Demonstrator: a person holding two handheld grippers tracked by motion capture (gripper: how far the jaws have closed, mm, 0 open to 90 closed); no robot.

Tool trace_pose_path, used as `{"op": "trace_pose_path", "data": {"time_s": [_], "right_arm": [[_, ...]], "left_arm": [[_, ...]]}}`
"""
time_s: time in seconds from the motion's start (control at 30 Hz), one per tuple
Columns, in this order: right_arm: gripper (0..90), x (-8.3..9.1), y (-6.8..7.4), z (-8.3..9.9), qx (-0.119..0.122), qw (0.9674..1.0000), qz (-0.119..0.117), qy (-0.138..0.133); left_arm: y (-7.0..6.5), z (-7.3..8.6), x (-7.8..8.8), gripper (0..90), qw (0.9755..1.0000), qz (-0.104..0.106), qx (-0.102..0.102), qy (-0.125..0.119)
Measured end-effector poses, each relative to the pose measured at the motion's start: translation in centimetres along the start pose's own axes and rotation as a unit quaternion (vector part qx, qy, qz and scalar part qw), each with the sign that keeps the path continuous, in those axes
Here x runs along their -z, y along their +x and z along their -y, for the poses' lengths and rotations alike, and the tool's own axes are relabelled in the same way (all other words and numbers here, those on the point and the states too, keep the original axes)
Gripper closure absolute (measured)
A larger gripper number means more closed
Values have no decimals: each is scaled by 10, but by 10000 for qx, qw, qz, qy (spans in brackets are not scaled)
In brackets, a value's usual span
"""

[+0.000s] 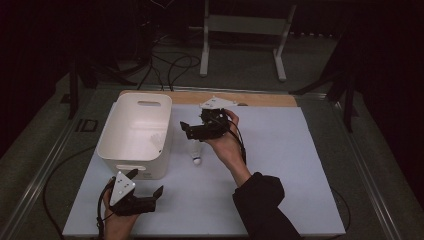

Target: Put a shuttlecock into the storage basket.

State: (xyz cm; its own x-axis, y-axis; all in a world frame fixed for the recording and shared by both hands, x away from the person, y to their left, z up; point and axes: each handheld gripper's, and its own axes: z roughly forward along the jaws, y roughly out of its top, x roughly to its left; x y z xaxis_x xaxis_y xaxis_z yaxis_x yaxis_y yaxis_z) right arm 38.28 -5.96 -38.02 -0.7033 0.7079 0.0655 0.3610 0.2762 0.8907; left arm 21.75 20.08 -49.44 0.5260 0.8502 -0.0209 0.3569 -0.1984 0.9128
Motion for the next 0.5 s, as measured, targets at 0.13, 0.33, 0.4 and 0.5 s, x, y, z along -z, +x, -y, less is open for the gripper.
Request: {"op": "trace_pose_path", "data": {"time_s": [0.13,0.33,0.4,0.5], "right_arm": [[109,0,-2,1,10,10000,43,16],[109,-1,-5,3,11,9999,101,50],[109,-2,-6,3,26,9999,137,56],[109,-2,-7,3,2,9999,150,69]], "left_arm": [[0,0,0,1,10000,2,8,12],[0,0,-1,1,10000,-1,19,0],[0,0,-1,1,10000,1,26,-1],[0,0,-1,1,10000,3,27,-5]]}}
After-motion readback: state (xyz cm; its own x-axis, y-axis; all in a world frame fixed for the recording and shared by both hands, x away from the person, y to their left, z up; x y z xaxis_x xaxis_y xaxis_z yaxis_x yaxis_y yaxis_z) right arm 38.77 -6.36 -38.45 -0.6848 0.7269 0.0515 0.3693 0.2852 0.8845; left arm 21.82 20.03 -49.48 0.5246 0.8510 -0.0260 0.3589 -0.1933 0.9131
